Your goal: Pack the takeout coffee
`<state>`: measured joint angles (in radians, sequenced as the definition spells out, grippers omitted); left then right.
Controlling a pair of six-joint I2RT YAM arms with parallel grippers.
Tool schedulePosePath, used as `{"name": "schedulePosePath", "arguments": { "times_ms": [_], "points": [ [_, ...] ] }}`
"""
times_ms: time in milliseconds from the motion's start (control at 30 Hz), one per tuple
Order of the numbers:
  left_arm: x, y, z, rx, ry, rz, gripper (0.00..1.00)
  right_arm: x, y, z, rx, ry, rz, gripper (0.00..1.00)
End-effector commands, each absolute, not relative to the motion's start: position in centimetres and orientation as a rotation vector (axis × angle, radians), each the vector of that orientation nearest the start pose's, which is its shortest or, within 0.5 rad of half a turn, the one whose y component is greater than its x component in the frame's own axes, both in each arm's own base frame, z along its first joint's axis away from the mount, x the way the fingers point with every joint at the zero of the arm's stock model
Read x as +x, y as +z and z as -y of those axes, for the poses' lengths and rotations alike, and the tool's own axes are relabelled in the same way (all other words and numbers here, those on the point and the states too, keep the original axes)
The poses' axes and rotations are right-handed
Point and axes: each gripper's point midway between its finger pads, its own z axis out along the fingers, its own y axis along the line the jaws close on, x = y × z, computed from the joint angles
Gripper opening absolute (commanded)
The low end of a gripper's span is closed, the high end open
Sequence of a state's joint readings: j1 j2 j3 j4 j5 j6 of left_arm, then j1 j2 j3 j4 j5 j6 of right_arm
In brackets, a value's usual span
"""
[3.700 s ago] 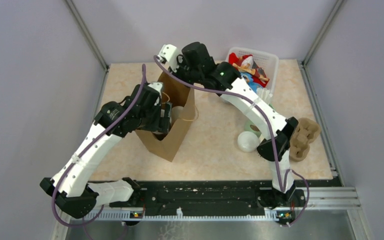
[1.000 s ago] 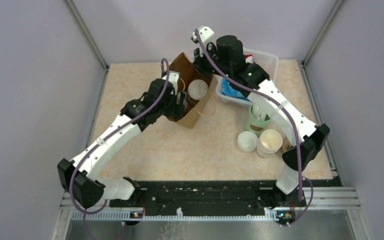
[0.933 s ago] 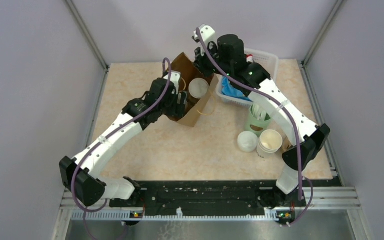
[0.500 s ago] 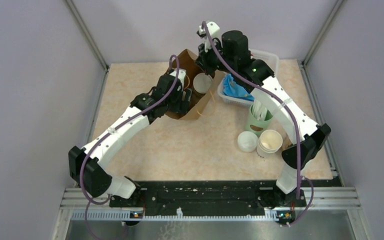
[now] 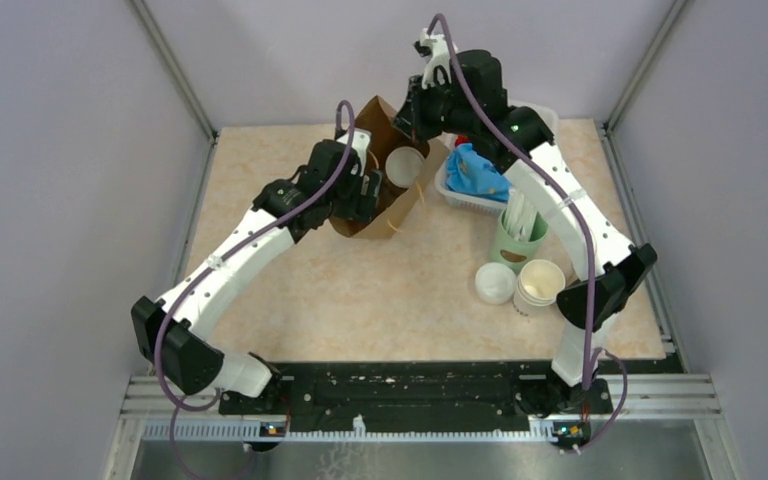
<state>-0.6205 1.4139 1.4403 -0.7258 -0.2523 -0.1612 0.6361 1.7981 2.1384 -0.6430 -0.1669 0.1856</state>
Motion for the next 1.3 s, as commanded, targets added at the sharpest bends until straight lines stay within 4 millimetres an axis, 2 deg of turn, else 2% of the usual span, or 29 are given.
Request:
{"name": "schedulePosePath", "arguments": {
  "times_ms": [0, 100, 233, 300, 500, 667, 867, 967, 1100, 1133, 1267],
  "points": [
    [33.6, 28.9, 19.0, 0.361, -0.147, -2.148, 0.45, 38.4, 40.3, -32.1, -0.339, 0.816, -1.972, 0.00],
    [33.5, 29.7, 19.2, 0.383, -0.157, -2.147, 0.45, 37.8, 39.9, -30.8, -0.252, 0.780, -2.029, 0.00],
    [33.2, 29.7, 20.4, 0.459, -0.221, -2.140, 0.44, 36.9, 38.2, -28.8, -0.121, 0.715, -2.128, 0.00],
    [33.1, 29.6, 20.7, 0.478, -0.231, -2.156, 0.44, 36.6, 38.1, -28.4, -0.060, 0.719, -2.148, 0.00],
    [33.3, 31.5, 20.5, 0.524, -0.192, -2.151, 0.44, 35.8, 40.7, -28.6, 0.069, 0.827, -2.129, 0.00],
    [33.1, 33.0, 19.4, 0.535, -0.137, -2.133, 0.44, 35.7, 43.3, -30.2, 0.088, 0.958, -2.076, 0.00],
    [31.7, 34.6, 18.3, 0.479, -0.159, -2.118, 0.44, 35.2, 43.8, -30.6, 0.225, 1.053, -2.092, 0.00],
    [30.7, 35.4, 17.7, 0.467, -0.173, -2.107, 0.44, 34.2, 42.7, -30.3, 0.315, 1.085, -2.129, 0.00],
    [29.4, 35.7, 17.4, 0.488, -0.206, -2.086, 0.43, 33.1, 39.9, -29.2, 0.432, 1.076, -2.178, 0.00],
    [29.1, 35.2, 17.4, 0.500, -0.215, -2.088, 0.43, 32.8, 38.3, -28.8, 0.457, 1.049, -2.201, 0.00],
    [27.9, 34.4, 18.3, 0.565, -0.299, -2.089, 0.43, 31.6, 36.0, -27.5, 0.500, 0.995, -2.240, 0.00]
  ]
}}
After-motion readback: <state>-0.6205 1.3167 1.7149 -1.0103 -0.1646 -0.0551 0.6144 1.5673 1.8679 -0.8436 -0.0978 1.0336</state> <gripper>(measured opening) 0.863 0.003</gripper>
